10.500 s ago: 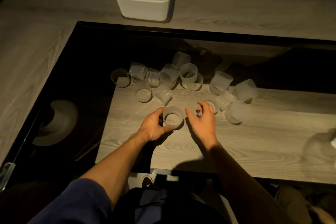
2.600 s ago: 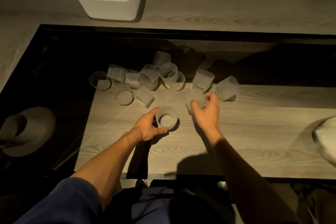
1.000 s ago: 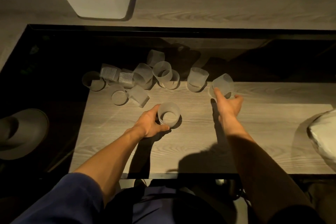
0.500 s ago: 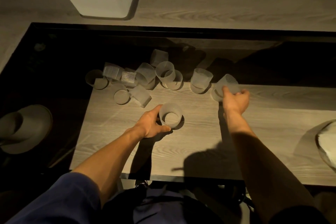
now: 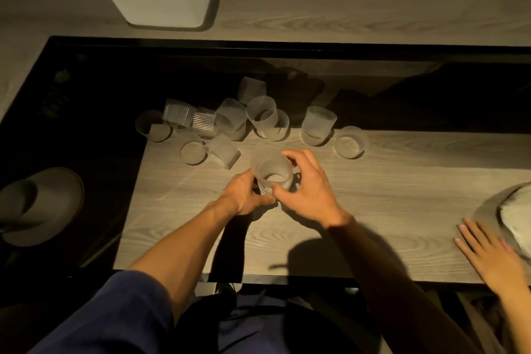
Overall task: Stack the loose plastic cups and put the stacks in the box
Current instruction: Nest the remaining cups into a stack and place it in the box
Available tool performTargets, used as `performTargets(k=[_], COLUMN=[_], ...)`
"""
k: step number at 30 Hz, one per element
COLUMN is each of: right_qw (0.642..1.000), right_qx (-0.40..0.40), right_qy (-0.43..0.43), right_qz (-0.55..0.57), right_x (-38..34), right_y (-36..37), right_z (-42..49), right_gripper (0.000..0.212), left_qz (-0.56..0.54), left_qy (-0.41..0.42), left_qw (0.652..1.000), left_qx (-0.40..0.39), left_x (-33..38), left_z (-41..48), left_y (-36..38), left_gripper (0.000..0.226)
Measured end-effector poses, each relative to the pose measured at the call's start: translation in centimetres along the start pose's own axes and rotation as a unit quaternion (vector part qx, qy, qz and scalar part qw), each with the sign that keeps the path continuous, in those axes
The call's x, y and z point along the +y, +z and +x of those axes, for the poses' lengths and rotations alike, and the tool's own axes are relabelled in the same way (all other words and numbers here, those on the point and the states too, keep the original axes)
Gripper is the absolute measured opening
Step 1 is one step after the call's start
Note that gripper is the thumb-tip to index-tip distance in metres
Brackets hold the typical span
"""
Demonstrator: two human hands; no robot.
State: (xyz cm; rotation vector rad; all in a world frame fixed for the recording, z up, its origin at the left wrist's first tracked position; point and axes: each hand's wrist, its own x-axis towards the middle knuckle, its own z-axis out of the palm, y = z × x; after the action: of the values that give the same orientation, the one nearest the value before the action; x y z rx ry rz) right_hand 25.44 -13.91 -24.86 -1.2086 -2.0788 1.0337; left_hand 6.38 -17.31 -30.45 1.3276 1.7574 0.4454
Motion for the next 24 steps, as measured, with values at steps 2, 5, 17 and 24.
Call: performTargets(k=[2, 5, 17, 24], right_qw=[1.000, 0.997, 0.999, 1.000], right_qx=[-0.003, -0.006, 0.004, -0.002], right_qy=[-0.009, -0.032, -0.026, 0.008], right_qz=[-0.022, -0.065, -0.039, -0.008], right_x=[0.2, 0.5, 0.7, 1.2], right_y=[-0.2, -0.8, 0.3, 0.0], right_z=[0.1, 0.1, 0.4, 0.7], right_gripper=[0.061, 0.061, 0.062, 0.064], left_qz=[0.000, -0.005, -0.027, -0.050], left_qy=[0.003, 0.009, 0.006, -0.010], left_qw=[1.000, 1.000, 1.000, 0.999], left_qx=[0.001, -0.002, -0.014, -0.003], left_x=[0.1, 0.2, 0.1, -0.1], left_z=[-0.1, 0.0, -0.2, 0.1], left_y=[0.0, 0.0, -0.3, -0.2], left_gripper=[0.072, 0.073, 0.088, 0.082])
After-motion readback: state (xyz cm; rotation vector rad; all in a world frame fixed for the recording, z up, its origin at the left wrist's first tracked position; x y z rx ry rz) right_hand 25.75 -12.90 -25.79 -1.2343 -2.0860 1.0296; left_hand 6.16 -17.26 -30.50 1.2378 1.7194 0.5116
